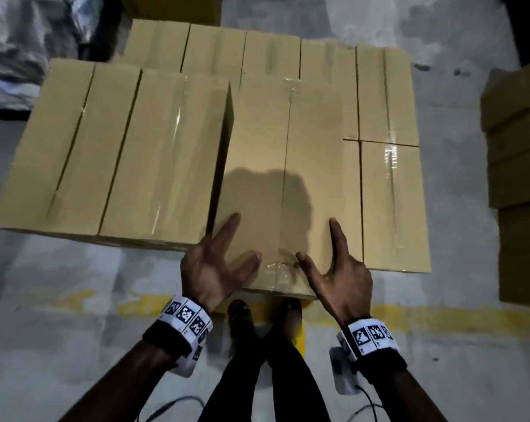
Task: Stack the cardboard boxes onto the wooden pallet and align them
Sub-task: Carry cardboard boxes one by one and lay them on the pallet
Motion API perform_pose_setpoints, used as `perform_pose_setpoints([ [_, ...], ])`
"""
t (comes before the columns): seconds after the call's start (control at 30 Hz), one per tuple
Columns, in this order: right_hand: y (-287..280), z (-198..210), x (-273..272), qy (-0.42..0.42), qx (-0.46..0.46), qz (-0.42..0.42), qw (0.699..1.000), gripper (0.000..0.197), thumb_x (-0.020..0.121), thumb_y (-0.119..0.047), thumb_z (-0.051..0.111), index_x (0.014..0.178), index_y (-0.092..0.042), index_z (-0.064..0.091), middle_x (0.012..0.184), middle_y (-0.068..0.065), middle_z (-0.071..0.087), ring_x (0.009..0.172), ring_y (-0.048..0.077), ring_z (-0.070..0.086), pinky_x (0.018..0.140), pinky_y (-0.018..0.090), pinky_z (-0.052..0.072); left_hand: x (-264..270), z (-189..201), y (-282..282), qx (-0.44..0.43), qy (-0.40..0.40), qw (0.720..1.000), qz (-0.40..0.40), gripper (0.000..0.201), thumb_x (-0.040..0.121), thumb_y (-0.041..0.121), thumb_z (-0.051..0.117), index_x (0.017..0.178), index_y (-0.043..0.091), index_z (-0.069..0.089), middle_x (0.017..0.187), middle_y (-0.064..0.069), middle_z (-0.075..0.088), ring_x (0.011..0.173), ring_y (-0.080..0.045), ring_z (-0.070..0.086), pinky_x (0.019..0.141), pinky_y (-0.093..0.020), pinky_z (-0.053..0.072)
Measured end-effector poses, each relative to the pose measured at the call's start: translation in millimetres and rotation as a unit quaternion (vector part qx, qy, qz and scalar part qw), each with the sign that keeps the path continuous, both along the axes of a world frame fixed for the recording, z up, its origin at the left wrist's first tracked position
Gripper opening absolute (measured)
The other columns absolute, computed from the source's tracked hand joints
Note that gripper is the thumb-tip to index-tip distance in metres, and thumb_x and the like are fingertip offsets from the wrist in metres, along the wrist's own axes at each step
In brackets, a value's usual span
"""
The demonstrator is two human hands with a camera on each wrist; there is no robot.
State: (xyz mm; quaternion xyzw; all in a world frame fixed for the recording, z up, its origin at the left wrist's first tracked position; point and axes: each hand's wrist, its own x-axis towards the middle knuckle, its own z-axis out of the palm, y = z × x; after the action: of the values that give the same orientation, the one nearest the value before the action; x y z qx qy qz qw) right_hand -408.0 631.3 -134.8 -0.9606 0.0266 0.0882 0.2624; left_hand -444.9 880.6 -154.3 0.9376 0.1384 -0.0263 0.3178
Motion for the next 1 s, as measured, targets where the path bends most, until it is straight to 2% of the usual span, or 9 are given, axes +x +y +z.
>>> perform_pose_setpoints([
  [0.1, -2, -36, 5, 0.01, 0.009, 0.007, 1.0, 0.093, 0.085, -0.084, 0.044, 0.163, -0.043, 0.012, 0.081, 0.005, 0.072, 0.079, 0.032, 0.069, 0.063, 0.034, 0.048, 4, -30, -1, 0.022, -0.007, 1.0, -0.014, 0.09, 0.079, 0.078, 0.057, 0.159, 0.041, 0.036, 0.129, -0.006, 0.071, 0.093, -0.032, 0.073, 0.073, -0.036, 0.058],
  [0.2, -2, -67, 7, 0.008, 0.022, 0.006, 1.0, 0.091, 0.085, -0.081, 0.048, 0.162, -0.045, 0.014, 0.082, 0.006, 0.073, 0.079, 0.033, 0.07, 0.065, 0.037, 0.052, 3, -56, -5, -0.007, -0.021, 0.999, 0.029, 0.091, 0.075, 0.068, 0.065, 0.158, 0.045, 0.035, 0.134, -0.001, 0.069, 0.102, -0.026, 0.073, 0.079, -0.038, 0.06],
  [0.33, -4, -99, 11, 0.003, 0.038, 0.026, 0.999, 0.09, 0.086, -0.078, 0.05, 0.162, -0.046, 0.015, 0.108, 0.005, 0.076, 0.09, 0.032, 0.071, 0.071, 0.037, 0.052, 0, -80, -10, -0.01, -0.019, 0.998, 0.051, 0.087, 0.076, 0.068, 0.063, 0.156, 0.051, 0.034, 0.121, 0.0, 0.073, 0.08, -0.021, 0.07, 0.069, -0.026, 0.051],
  [0.4, -4, -110, 14, 0.004, 0.044, 0.035, 0.998, 0.091, 0.085, -0.081, 0.047, 0.162, -0.046, 0.014, 0.118, 0.004, 0.075, 0.094, 0.032, 0.071, 0.073, 0.037, 0.053, -2, -91, -10, -0.01, -0.027, 0.998, 0.057, 0.086, 0.077, 0.067, 0.064, 0.156, 0.045, 0.038, 0.128, 0.001, 0.071, 0.086, -0.02, 0.071, 0.072, -0.029, 0.055],
  [0.47, -2, -117, 15, 0.004, 0.042, 0.041, 0.998, 0.091, 0.085, -0.083, 0.044, 0.162, -0.046, 0.013, 0.121, 0.003, 0.074, 0.095, 0.032, 0.071, 0.072, 0.036, 0.052, -3, -101, -9, -0.009, -0.039, 0.997, 0.062, 0.087, 0.078, 0.064, 0.066, 0.157, 0.039, 0.04, 0.142, 0.005, 0.064, 0.105, -0.018, 0.071, 0.08, -0.034, 0.059],
  [0.57, 1, -126, 15, 0.013, 0.037, 0.043, 0.998, 0.092, 0.084, -0.083, 0.043, 0.162, -0.047, 0.012, 0.129, 0.003, 0.071, 0.098, 0.034, 0.071, 0.074, 0.037, 0.052, -5, -112, -7, -0.011, -0.058, 0.996, 0.061, 0.087, 0.079, 0.059, 0.069, 0.158, 0.034, 0.041, 0.147, 0.005, 0.06, 0.121, -0.017, 0.066, 0.09, -0.038, 0.059],
  [0.8, 10, -138, 10, 0.035, 0.034, 0.034, 0.998, 0.092, 0.083, -0.086, 0.042, 0.16, -0.052, 0.007, 0.135, 0.002, 0.068, 0.104, 0.036, 0.069, 0.08, 0.039, 0.053, -7, -132, 4, 0.021, -0.099, 0.993, 0.053, 0.079, 0.086, 0.056, 0.07, 0.155, 0.025, 0.047, 0.147, 0.0, 0.061, 0.122, -0.022, 0.067, 0.091, -0.043, 0.059],
  [0.93, 19, -146, 1, 0.05, 0.018, 0.028, 0.998, 0.089, 0.088, -0.08, 0.05, 0.16, -0.051, 0.008, 0.121, 0.006, 0.073, 0.102, 0.035, 0.069, 0.078, 0.04, 0.051, -15, -136, -2, 0.075, 0.0, 0.99, 0.123, 0.077, 0.085, 0.071, 0.06, 0.155, 0.044, 0.041, 0.136, -0.001, 0.065, 0.101, -0.03, 0.071, 0.08, -0.045, 0.06],
  [1.0, 21, -149, -2, 0.042, 0.026, 0.021, 0.999, 0.087, 0.089, -0.077, 0.052, 0.161, -0.049, 0.011, 0.113, 0.005, 0.075, 0.096, 0.033, 0.071, 0.074, 0.04, 0.052, -27, -140, -7, 0.09, 0.013, 0.986, 0.137, 0.075, 0.088, 0.072, 0.058, 0.155, 0.043, 0.041, 0.127, -0.002, 0.067, 0.094, -0.029, 0.071, 0.071, -0.042, 0.059],
])
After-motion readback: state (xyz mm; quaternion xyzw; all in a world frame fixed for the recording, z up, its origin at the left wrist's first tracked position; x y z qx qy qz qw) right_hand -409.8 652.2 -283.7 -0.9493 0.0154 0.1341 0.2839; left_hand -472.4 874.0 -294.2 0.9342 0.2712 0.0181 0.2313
